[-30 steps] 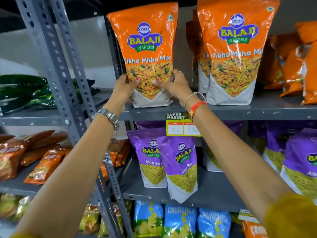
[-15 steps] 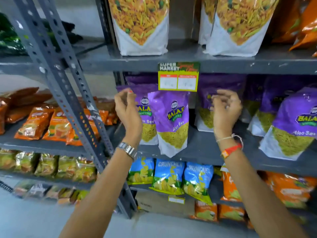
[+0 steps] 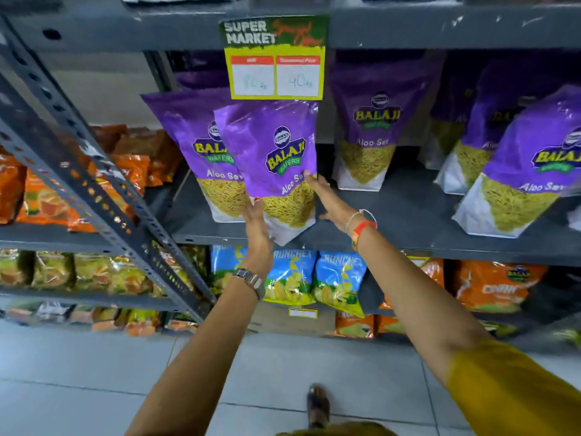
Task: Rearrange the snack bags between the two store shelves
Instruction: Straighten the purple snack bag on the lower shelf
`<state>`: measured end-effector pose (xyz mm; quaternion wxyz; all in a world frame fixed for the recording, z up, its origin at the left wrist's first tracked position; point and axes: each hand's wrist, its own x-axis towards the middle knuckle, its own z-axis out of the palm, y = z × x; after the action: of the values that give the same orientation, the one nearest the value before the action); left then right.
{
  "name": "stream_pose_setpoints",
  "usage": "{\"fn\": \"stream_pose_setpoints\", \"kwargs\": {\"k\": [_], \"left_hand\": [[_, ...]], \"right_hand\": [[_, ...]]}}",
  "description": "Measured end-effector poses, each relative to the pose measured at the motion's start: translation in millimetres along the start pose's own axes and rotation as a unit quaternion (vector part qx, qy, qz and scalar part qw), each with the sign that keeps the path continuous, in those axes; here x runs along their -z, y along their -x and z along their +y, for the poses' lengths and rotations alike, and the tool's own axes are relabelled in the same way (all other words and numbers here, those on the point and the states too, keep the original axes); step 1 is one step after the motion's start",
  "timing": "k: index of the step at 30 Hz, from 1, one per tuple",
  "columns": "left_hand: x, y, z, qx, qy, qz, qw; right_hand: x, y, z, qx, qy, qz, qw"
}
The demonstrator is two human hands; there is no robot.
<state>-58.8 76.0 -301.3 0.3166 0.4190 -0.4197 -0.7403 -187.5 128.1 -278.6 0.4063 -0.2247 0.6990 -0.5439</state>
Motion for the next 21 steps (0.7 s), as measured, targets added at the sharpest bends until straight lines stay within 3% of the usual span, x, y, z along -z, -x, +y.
{"fn": "stream_pose_setpoints", "kwargs": {"k": [7,13,21], "left_hand": [[-21,-6,-10,-0.083,-0.093,0.027,0.992],[-61,-17,-5,-0.109,-0.124,-0.071,0.984],[-106,-34,-23,-0.072,-0.188,-0.191,0.961]], "right_hand": [[13,-4,12,0.042,-0.025,0.049,0.998],[53,6,25,0.132,-0.097,0.159,0.974],[106,0,54,0.073,-0.088,0.272,0.955]]}}
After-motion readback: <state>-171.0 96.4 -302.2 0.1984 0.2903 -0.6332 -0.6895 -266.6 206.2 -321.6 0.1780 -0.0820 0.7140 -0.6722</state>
